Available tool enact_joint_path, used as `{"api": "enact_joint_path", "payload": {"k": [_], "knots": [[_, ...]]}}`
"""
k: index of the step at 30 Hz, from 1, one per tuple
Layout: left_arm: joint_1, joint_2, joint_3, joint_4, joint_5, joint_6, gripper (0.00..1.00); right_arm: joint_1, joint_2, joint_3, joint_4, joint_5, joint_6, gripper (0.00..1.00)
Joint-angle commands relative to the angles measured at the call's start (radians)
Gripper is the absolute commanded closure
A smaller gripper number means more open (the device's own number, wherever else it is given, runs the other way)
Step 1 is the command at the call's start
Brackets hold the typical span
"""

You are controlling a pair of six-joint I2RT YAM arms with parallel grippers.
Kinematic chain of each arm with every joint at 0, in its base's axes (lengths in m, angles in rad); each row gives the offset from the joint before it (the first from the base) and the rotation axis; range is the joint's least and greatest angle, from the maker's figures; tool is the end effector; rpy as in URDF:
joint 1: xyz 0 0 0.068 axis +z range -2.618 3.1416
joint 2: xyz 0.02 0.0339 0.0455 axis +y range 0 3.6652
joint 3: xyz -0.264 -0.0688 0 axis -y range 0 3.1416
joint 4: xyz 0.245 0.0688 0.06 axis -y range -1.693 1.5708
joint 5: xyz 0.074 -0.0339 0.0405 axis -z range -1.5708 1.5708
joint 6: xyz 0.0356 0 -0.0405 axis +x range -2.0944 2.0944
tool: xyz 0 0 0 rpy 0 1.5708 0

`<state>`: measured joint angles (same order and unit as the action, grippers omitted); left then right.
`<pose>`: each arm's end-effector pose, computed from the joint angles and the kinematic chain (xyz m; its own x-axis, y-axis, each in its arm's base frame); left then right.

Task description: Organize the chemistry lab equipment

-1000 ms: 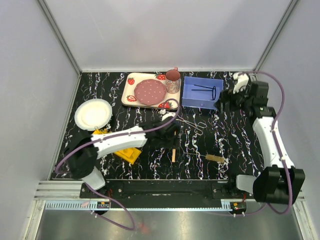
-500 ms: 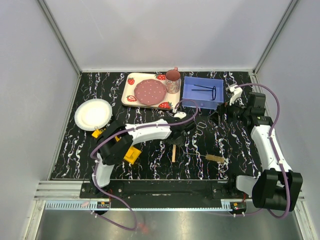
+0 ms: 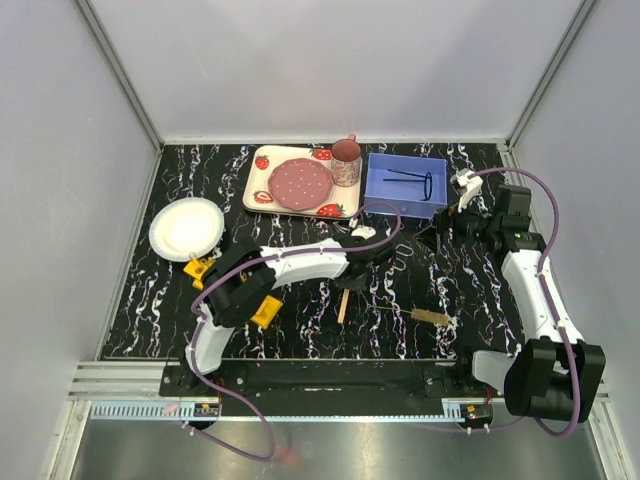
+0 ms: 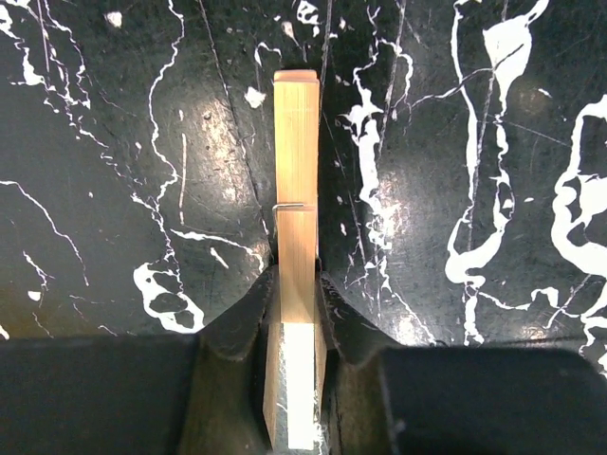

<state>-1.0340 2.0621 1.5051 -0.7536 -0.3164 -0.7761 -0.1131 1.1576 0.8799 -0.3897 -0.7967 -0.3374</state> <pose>0.2202 -0.3484 0.1635 -0.8961 0.2040 -0.3942 0.2075 0.9776 0.0344 0.2450 -0.0022 0.2846 -0.4217 -0.1850 -0.8877 -0.6557 0.7384 0.1576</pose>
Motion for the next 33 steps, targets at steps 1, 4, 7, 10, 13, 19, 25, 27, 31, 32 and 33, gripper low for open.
{"api": "enact_joint_path", "payload": {"k": [1,4,7,10,13,19,25,27,31,32,33], "knots": [[-0.003,-0.071,-0.032,0.034,-0.038,0.026,0.88,-0.005,0.004,0.01,-0.027,-0.113,-0.064,0.0],[-0.001,-0.18,-0.127,0.138,-0.013,0.07,0.93,-0.005,0.004,0.008,-0.047,-0.163,-0.089,0.0],[0.008,-0.319,-0.259,0.296,0.049,0.1,0.94,-0.003,0.007,0.004,-0.072,-0.219,-0.118,0.0],[0.025,-0.459,-0.406,0.476,0.118,0.087,0.94,-0.003,0.01,0.002,-0.083,-0.272,-0.121,0.0],[0.035,-0.623,-0.549,0.653,0.148,0.051,0.94,-0.003,0.014,-0.002,-0.084,-0.349,-0.112,0.0],[0.043,-0.825,-0.831,1.075,0.142,-0.15,0.95,-0.003,0.05,-0.022,-0.035,-0.478,-0.019,0.0],[0.046,-0.856,-0.945,1.33,0.086,-0.339,0.96,0.033,0.094,0.017,-0.092,-0.529,0.052,0.0],[0.046,-0.852,-0.948,1.363,0.067,-0.374,0.98,0.068,0.082,0.034,-0.148,-0.5,0.029,0.0],[0.043,-0.833,-0.918,1.352,0.033,-0.44,0.99,0.232,0.031,0.03,-0.167,-0.35,0.035,0.0],[0.043,-0.832,-0.904,1.3,0.02,-0.437,0.99,0.257,0.013,0.025,-0.16,-0.322,0.053,0.0],[0.042,-0.83,-0.892,1.283,0.016,-0.431,0.99,0.28,0.01,0.024,-0.141,-0.288,0.089,0.0]]}}
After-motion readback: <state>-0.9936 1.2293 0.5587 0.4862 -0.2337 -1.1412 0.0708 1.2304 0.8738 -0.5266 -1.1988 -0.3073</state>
